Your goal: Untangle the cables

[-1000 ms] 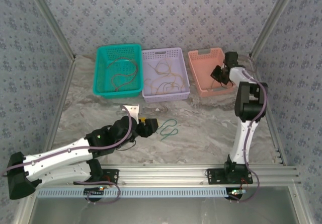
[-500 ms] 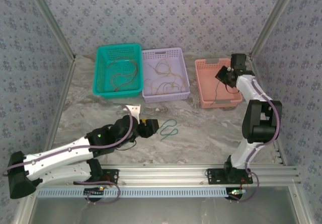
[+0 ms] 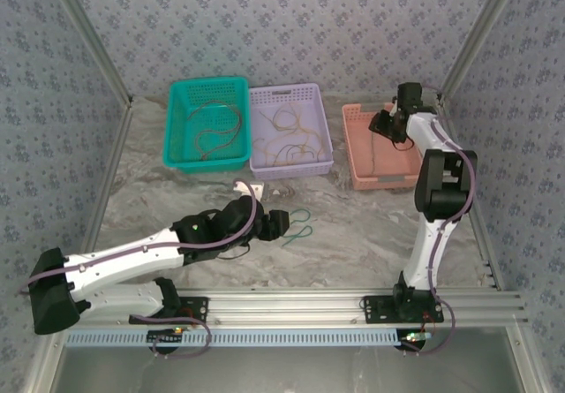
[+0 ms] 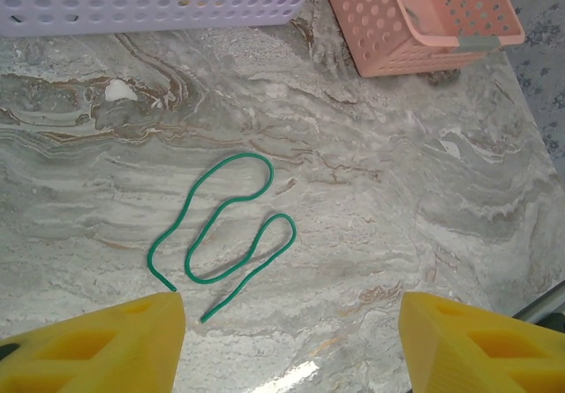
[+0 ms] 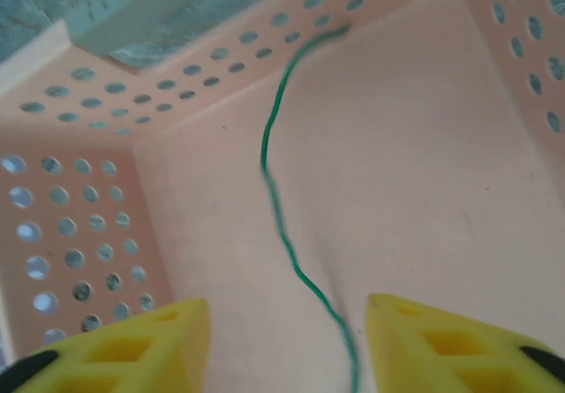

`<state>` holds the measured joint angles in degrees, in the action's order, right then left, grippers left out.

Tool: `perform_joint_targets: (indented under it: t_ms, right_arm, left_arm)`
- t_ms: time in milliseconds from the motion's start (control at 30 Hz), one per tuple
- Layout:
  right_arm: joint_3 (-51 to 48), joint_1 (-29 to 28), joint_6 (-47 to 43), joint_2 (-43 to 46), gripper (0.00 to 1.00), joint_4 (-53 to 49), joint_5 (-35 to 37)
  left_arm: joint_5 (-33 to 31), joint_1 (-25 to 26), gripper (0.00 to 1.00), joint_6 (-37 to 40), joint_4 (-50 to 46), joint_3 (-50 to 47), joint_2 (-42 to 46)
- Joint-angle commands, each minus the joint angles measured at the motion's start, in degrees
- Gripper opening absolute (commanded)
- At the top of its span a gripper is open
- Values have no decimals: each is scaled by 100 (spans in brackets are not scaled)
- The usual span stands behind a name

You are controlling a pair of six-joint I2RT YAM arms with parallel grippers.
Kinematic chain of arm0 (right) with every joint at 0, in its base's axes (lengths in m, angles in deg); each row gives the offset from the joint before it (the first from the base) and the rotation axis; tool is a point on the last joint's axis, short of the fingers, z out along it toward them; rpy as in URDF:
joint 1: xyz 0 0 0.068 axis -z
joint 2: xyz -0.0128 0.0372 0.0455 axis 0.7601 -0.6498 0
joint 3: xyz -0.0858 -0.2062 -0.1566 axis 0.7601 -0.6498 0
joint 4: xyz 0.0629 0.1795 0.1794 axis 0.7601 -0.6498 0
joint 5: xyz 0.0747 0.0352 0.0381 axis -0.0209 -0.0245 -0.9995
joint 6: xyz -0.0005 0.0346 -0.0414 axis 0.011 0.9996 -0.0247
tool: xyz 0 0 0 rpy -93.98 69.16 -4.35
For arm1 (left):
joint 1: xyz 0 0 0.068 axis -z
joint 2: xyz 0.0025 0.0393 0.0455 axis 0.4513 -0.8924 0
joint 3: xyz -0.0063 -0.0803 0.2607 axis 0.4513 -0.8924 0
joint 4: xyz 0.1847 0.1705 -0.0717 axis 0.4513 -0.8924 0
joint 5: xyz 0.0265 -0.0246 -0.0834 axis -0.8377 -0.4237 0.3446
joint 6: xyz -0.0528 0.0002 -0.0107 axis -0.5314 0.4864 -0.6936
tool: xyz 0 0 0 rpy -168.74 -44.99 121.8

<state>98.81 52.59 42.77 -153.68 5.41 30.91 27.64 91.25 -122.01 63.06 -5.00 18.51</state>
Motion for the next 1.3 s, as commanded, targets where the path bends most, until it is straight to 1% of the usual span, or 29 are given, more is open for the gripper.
perform_joint_targets:
  t_ms: [0, 100, 200, 267, 333, 367, 433, 533, 567, 600, 633, 667, 700, 733, 767, 833, 967, 1033, 1167, 1267]
  right_arm:
    - [-354, -9, 0, 804, 58, 29, 420]
    - [-740, -12, 42, 1470, 59, 115, 567]
    - [-1261, -59, 132, 2287, 56, 171, 660]
    - [-1707, -209, 185, 2873, 52, 208, 670]
    - [-2225, -542, 268, 3541, 49, 144, 781]
    - [-2490, -764, 343, 3812, 47, 158, 838]
    - [-3341, -1407, 650, 4534, 45, 226, 1131]
    - [-4380, -2756, 1359, 5278, 45, 327, 1652]
    - [-4663, -3131, 1622, 5415, 45, 378, 1780]
    - [-4955, -3625, 1921, 5538, 45, 428, 1985]
    - [-5202, -4081, 2210, 5598, 46, 450, 2164]
    - [-5373, -4391, 2444, 5612, 46, 446, 2310]
    - [-5529, -4699, 2690, 5613, 46, 454, 2464]
    - [-5641, -4986, 2867, 5607, 46, 536, 2549]
    - [-5737, -5186, 2998, 5589, 46, 616, 2609]
    - [-5848, -5517, 3261, 5474, 46, 861, 2619]
    - [-5733, -5933, 3476, 5130, 46, 879, 2780]
    - [-5709, -6073, 3546, 5094, 46, 883, 2891]
    - [-5751, -6165, 3629, 5133, 46, 861, 2990]
    - [-5848, -6169, 3668, 5198, 46, 894, 3005]
  left_arm:
    - [27, -48, 65, -52, -157, 171, 76]
    - [-4, -61, 65, -97, -278, 175, 100]
    - [-118, -113, 65, -290, -594, 172, 120]
    - [-145, -202, 63, -531, -896, 151, 114]
    - [-139, -288, 60, -769, -1152, 53, 102]
    - [-91, -319, 59, -827, -1190, -3, 102]
    - [55, -332, 54, -816, -1068, -195, 96]
    - [272, -334, 50, -777, -1017, -356, -78]
    - [361, -338, 48, -758, -988, -391, -139]
    - [488, -334, 47, -717, -912, -447, -245]
    - [587, -334, 47, -719, -825, -482, -379]
    - [661, -334, 50, -781, -734, -517, -498]
    - [777, -341, 54, -884, -535, -580, -655]
    - [921, -350, 60, -1025, -245, -647, -807]
    - [1004, -351, 64, -1205, -14, -684, -923]
    - [1026, -352, 67, -1690, 380, -664, -1219]
    - [793, -463, 68, -2526, 581, -502, -1683]
    - [812, -637, 65, -2773, 541, -451, -1854]
    - [1100, -946, 59, -2800, 702, -384, -2207]
    - [1270, -971, 57, -2772, 876, -252, -2520]
